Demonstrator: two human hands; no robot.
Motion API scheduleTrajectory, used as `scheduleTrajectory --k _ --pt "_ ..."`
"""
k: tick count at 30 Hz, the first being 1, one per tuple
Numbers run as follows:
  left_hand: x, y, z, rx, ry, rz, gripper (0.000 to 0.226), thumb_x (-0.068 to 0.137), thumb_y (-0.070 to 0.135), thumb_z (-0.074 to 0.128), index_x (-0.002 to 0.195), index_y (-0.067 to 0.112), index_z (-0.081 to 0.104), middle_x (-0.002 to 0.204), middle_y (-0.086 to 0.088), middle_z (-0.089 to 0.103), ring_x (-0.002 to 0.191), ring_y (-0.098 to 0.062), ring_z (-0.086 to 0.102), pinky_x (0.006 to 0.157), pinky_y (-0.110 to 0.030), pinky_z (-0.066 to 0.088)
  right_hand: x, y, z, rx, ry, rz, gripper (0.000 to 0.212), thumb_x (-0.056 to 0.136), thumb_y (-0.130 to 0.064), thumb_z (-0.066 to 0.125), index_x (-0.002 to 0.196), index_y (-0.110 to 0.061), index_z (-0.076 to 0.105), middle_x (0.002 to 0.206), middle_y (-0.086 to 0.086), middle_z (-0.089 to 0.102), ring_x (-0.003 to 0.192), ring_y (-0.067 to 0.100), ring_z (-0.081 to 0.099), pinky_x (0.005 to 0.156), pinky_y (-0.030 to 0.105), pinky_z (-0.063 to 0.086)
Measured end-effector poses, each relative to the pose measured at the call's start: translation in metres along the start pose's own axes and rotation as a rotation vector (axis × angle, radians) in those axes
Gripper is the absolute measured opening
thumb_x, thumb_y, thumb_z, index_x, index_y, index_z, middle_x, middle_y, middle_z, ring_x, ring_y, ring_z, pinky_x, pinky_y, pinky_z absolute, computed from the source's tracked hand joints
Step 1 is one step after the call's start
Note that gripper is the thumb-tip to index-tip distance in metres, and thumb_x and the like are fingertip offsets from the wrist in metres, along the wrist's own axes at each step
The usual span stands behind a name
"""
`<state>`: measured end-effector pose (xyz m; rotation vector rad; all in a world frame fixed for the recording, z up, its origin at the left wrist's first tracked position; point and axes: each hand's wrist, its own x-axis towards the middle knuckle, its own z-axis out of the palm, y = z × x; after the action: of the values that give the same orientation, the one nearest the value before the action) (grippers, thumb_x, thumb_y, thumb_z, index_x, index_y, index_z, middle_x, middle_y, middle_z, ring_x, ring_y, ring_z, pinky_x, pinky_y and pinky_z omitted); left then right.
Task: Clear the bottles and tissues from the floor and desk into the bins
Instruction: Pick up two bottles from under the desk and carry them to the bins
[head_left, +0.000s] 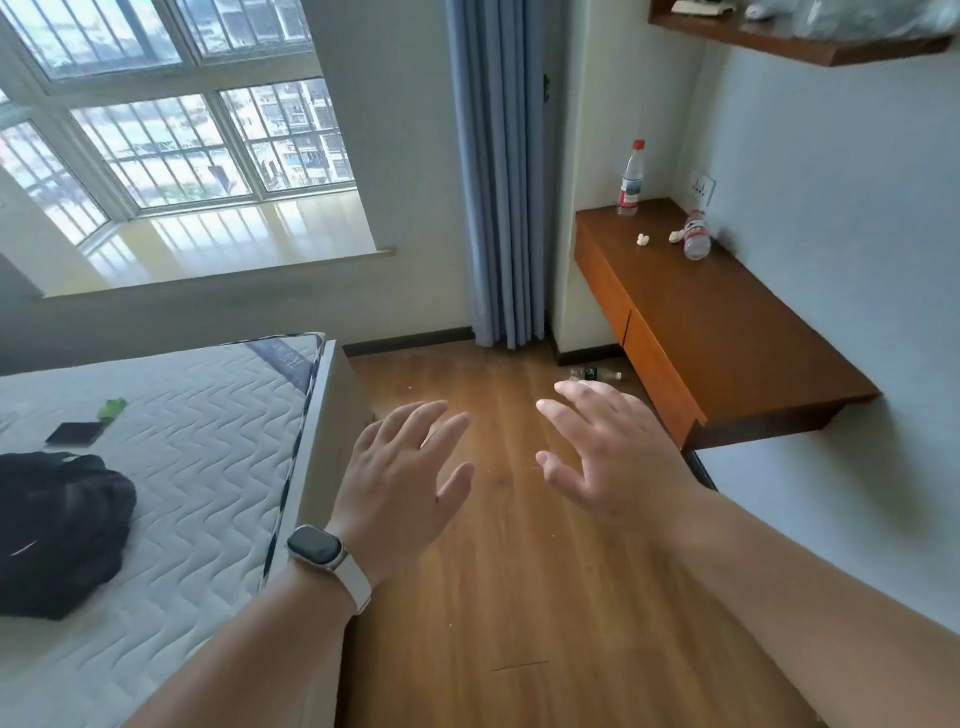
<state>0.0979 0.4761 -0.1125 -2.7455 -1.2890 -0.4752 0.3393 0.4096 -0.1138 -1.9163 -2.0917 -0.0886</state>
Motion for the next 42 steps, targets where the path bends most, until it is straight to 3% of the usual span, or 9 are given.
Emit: scheduleTrajectory --k 11,27,35,42 --pt "0.112 -0.056 0.049 -0.052 0.006 0.083 0.048 0.092 0.048 0.049 0.133 0.024 0.055 0.137 0.001 0.055 0.13 -0.022 0.046 0.103 -0.043 0.04 0.092 0.052 0.029 -0.06 -0.033 0.101 0.052 0.093 -0.051 0.039 0.133 -0.02 0.053 0.137 0.007 0.051 0.129 0.026 0.043 0.104 0.043 0.037" --pt "0.31 -0.243 0.108 -0.139 -0.006 0.216 0.048 0.091 0.047 0.05 0.133 0.024 0.054 0.138 0.0 0.053 0.13 -0.024 0.045 0.102 -0.046 0.041 0.313 0.048 0.088 -0.156 -0.047 0.256 0.056 0.092 -0.051 0.035 0.132 -0.016 0.054 0.137 0.008 0.051 0.128 0.026 0.044 0.103 0.042 0.037" --pt "0.368 -0.27 0.136 -0.172 -0.02 0.234 0.048 0.092 0.047 0.048 0.134 0.024 0.053 0.138 0.0 0.052 0.13 -0.024 0.045 0.104 -0.044 0.038 0.38 0.075 0.108 -0.169 -0.069 0.262 0.056 0.092 -0.051 0.037 0.131 -0.016 0.054 0.134 0.009 0.052 0.126 0.025 0.045 0.102 0.043 0.038" --pt "0.444 -0.268 0.173 -0.14 -0.065 0.286 0.048 0.092 0.046 0.049 0.134 0.022 0.055 0.137 -0.001 0.054 0.13 -0.026 0.046 0.104 -0.047 0.04 0.427 0.141 0.137 -0.137 -0.082 0.275 0.055 0.092 -0.051 0.037 0.131 -0.016 0.054 0.134 0.008 0.053 0.126 0.025 0.045 0.101 0.042 0.039"
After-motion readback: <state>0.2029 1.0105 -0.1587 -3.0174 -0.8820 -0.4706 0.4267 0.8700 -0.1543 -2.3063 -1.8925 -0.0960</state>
